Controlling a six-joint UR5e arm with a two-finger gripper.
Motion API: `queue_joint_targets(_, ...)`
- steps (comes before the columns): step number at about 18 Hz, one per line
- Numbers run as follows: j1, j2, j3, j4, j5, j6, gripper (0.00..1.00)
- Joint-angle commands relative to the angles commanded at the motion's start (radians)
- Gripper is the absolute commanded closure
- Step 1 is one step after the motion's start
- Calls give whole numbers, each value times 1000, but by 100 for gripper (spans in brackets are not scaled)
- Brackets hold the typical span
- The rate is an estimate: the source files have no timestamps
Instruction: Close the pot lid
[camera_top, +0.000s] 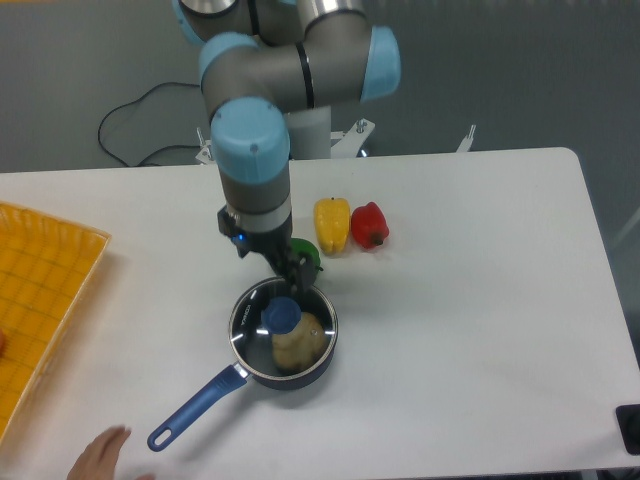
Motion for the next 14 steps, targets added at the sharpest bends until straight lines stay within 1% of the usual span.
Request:
queue_joint_targets(1, 26, 12, 0, -11, 2, 5, 0)
queue_joint_targets(3, 90, 37, -12, -11, 20, 9, 0)
queue_joint_targets(5, 156, 55, -26, -5, 34, 49, 0)
queue_joint_targets(7, 232, 62, -28, -9, 32, 160, 0)
queue_joint_targets(9, 288, 58, -47, -11, 44, 308, 0)
queue_joint_targets(10, 316, 58, -64, 1, 60, 386, 0)
queue_joint_targets(11, 350, 57, -66, 4, 67, 449, 0)
queue_joint_targets(13, 425, 48, -58, 7, 61, 512, 0)
queue_joint_targets(14, 442, 43, -58, 7, 60, 523, 0)
